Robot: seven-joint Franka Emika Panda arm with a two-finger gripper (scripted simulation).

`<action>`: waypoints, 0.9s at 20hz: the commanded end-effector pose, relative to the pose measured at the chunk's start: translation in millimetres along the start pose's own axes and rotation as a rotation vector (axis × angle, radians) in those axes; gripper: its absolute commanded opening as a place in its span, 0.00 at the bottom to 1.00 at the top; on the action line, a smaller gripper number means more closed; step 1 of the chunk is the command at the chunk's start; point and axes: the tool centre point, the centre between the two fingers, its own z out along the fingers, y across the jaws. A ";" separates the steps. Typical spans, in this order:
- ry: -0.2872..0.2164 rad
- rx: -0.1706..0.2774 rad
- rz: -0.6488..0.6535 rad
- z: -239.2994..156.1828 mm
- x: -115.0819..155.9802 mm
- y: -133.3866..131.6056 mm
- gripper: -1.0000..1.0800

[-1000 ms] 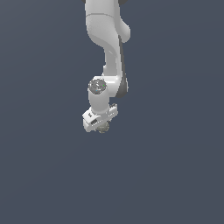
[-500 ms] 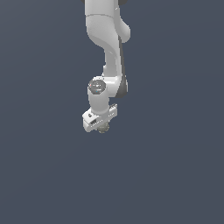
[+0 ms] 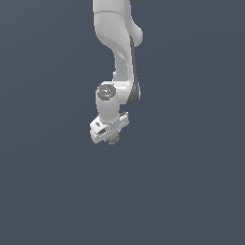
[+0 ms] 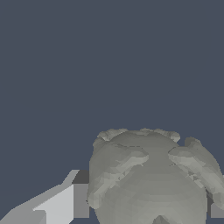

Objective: Pick up the object and move it to a goal position.

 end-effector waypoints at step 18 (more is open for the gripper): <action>0.000 0.000 -0.002 -159.6 -15.0 -17.5 0.00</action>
